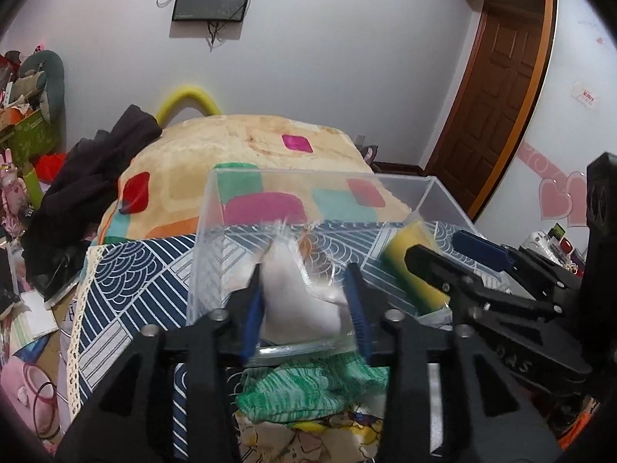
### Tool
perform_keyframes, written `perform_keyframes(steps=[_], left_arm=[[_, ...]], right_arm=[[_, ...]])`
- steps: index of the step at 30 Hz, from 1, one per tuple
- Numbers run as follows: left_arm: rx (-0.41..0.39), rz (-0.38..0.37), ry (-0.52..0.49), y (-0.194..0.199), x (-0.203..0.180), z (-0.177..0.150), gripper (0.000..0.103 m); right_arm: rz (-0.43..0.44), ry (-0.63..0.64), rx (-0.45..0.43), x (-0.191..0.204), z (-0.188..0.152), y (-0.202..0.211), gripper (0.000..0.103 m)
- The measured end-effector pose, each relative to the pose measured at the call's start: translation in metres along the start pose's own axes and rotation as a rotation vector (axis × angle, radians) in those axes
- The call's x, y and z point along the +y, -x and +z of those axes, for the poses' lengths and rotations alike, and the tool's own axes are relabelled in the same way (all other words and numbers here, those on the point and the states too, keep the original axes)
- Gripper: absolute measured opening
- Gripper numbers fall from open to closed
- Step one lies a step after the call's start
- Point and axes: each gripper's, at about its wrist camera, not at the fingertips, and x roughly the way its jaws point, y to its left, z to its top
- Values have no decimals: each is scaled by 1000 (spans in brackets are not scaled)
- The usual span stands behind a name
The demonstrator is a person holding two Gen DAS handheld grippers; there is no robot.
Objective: Organize soft objects
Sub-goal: 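Grasp the green knit sock with the left tool while the right tool grasps the black chain-patterned bag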
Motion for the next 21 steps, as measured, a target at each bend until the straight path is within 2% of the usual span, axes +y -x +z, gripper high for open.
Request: perform_keyframes(steps=[6, 9, 12, 14, 21], left_arm=[[-61, 2, -18, 24, -6, 2, 59], [-103, 4, -30, 42, -9, 3, 68], [-138, 10, -32, 58, -9, 5, 80], [-165, 12, -20, 71, -6, 5, 94], [-189, 51, -11, 90, 4, -7, 96]], right_arm=[[-5, 14, -60, 3, 5, 23, 62], [-13, 21, -110, 4, 9, 38, 68], [-26, 34, -155, 6, 10, 54, 72], [-33, 38, -179, 7, 10, 63, 74], [-49, 32, -193, 1, -5, 74, 76]])
